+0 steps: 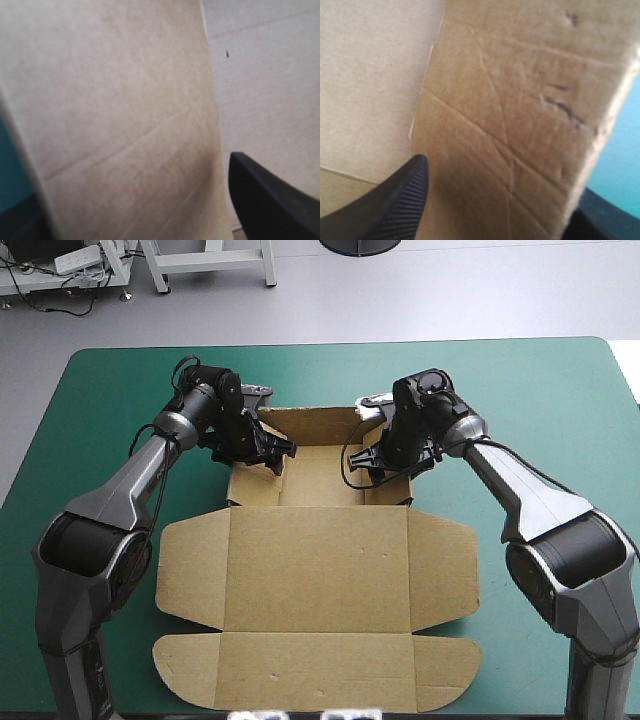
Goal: Fold the box
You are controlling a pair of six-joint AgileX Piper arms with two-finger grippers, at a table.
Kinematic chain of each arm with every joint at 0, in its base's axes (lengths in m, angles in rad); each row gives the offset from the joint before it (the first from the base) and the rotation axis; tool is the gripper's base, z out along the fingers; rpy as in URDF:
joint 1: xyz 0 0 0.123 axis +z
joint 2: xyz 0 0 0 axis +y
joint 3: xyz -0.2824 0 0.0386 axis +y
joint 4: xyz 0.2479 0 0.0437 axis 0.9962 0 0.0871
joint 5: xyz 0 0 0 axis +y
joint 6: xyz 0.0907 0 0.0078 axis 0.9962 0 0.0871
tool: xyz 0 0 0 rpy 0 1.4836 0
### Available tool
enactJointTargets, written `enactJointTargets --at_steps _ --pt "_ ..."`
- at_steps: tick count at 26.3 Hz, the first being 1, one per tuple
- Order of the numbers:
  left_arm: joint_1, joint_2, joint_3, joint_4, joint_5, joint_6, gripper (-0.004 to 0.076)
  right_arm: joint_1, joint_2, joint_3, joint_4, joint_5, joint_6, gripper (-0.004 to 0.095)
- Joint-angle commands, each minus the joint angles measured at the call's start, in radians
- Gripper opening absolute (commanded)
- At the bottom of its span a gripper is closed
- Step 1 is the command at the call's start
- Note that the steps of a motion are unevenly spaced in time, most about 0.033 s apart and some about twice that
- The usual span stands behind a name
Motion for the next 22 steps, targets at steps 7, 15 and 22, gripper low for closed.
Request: enactJointTargets --at_steps 7,15,22 --pt "0.002 -0.156 -0.022 0.122 -0.109 0.008 0.054 0.0 -0.085 -0.069 -0.098 0.015 -0.015 0.058" --pt "0.002 -0.319 0.002 0.081 -0.185 0.057 0.0538 -0.018 -0.207 -0.202 -0.094 0.015 -0.033 0.058" --pt "0.002 -0.706 0.47 -0.241 -0.579 0.386 0.0131 -0.018 -0.364 -0.133 -0.087 0.015 -0.065 0.0569"
